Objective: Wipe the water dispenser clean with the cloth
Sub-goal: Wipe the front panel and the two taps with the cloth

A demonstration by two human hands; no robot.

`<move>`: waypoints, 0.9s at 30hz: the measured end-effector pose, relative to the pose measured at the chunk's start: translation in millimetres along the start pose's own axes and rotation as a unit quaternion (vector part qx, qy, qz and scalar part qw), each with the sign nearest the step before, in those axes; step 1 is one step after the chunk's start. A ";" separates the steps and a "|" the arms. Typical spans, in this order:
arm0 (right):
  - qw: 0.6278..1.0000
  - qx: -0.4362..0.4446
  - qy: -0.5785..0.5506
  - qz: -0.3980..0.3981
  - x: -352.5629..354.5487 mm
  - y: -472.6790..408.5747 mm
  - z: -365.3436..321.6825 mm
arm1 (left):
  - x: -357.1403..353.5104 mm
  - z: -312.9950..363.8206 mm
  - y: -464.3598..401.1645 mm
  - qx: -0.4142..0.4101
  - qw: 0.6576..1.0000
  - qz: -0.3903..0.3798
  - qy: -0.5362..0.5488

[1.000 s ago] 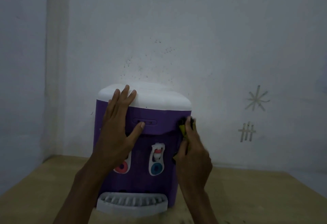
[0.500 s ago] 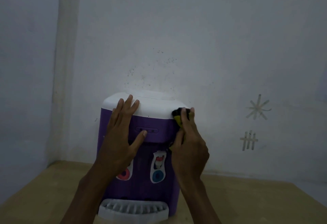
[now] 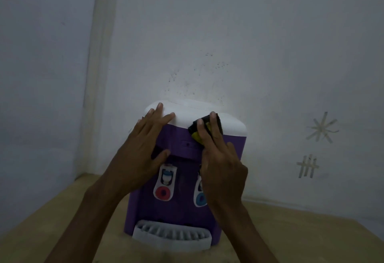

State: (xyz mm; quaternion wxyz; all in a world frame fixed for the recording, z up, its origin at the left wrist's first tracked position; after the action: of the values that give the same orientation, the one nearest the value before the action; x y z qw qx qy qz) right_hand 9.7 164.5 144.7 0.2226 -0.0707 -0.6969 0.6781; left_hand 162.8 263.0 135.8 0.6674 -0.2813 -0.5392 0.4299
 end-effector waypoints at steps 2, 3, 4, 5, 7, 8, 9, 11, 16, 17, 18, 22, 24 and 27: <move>0.999 0.032 0.020 -0.022 -1.6 5.9 -0.2 | 3.1 -3.4 1.4 -0.001 1.000 0.012 -0.008; 0.998 0.040 0.028 -0.029 -1.2 8.3 5.0 | 3.3 -2.3 1.1 -0.002 1.000 0.018 -0.012; 0.998 0.041 0.034 -0.032 0.9 9.6 11.3 | 3.1 -0.9 0.7 -0.003 1.000 0.019 -0.013; 0.998 0.036 0.036 -0.028 3.8 10.5 16.0 | 2.9 -0.7 2.0 -0.005 1.000 0.017 -0.013; 0.999 0.011 0.029 -0.013 7.1 9.0 23.1 | 2.1 0.0 2.9 -0.009 1.000 0.018 -0.010; 1.000 0.000 0.025 -0.009 6.4 6.9 20.8 | 2.3 -0.4 3.5 -0.010 1.000 0.018 -0.008; 1.000 -0.003 0.021 -0.007 4.5 4.6 15.4 | 1.7 -0.5 3.0 -0.012 1.000 0.018 -0.005; 0.999 0.024 0.017 -0.016 -3.4 0.7 -3.8 | 1.8 -0.9 2.3 -0.015 1.000 0.023 0.005; 0.990 0.116 0.041 -0.066 -7.6 17.8 -11.2 | 4.9 -2.3 3.6 -0.030 0.999 0.032 0.003; 0.990 0.114 0.044 -0.070 -3.7 22.0 -3.2 | 4.8 -2.6 3.7 -0.032 0.999 0.033 0.004; 0.991 0.106 0.046 -0.069 0.1 23.3 3.1 | 5.5 -3.8 4.0 -0.034 0.999 0.035 0.001; 0.997 0.057 0.032 -0.027 6.1 8.0 3.9 | 5.2 -2.2 1.3 -0.056 0.996 0.047 -0.060; 0.997 0.068 0.030 -0.021 0.6 -2.7 -14.7 | 7.1 -1.3 0.3 -0.054 0.995 0.050 -0.063; 0.992 0.108 0.037 -0.052 -11.1 -4.7 -36.9 | 6.9 -1.3 0.8 -0.054 0.997 0.045 -0.044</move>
State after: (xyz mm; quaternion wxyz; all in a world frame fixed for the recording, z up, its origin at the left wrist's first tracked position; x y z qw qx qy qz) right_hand 35.5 193.4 146.3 0.2894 -0.0349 -0.6137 0.7338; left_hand 164.1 269.6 138.1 0.6068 -0.3216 -0.5773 0.4417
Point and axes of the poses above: each hand's wrist, its own y-axis away from the middle knuckle, its own x-axis out of the back of the hand, z = x × y, the point moved 9 cm from there along -y, towards the middle knuckle, and after that the axes turned 3 degrees about z, right-handed, at the moved point
